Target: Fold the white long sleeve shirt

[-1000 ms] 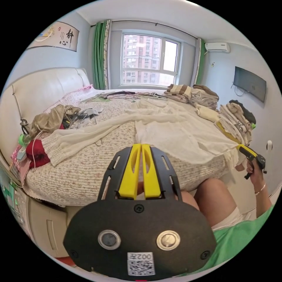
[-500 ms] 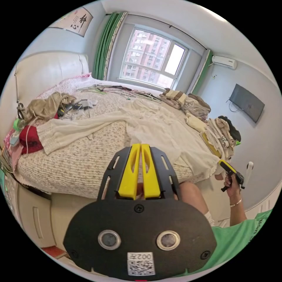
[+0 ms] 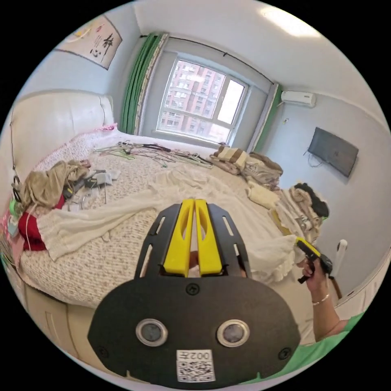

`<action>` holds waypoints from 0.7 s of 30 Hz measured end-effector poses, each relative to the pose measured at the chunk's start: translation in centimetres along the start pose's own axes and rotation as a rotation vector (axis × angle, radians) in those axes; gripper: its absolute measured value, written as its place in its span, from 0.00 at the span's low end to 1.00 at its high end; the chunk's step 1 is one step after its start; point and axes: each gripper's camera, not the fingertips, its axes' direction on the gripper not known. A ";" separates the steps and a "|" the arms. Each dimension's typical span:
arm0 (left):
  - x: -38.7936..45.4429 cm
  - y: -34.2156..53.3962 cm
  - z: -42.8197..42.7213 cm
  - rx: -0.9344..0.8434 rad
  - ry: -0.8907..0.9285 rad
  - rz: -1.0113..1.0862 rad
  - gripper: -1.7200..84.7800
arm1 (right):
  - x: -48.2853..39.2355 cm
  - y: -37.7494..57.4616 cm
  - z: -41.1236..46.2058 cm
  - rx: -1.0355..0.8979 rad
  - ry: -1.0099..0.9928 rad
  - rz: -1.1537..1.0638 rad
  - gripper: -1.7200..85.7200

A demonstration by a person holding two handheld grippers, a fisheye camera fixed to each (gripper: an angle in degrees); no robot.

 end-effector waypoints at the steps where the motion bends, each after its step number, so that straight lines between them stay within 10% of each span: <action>1: 0.2 -0.5 3.2 -0.103 -0.025 0.029 0.01 | 0.1 -0.1 2.1 -0.062 0.019 0.002 0.03; 6: -2.0 3.2 12.3 -0.357 -0.160 0.025 0.01 | 0.9 3.0 6.4 -0.183 0.094 0.057 0.09; 17: -3.6 10.3 7.8 -0.147 -0.065 -0.025 0.01 | -5.2 6.6 1.3 0.075 0.358 -0.011 0.09; 21: -2.5 9.0 6.8 -0.115 0.013 -0.022 0.01 | -14.1 6.7 1.3 0.165 0.177 -0.240 0.10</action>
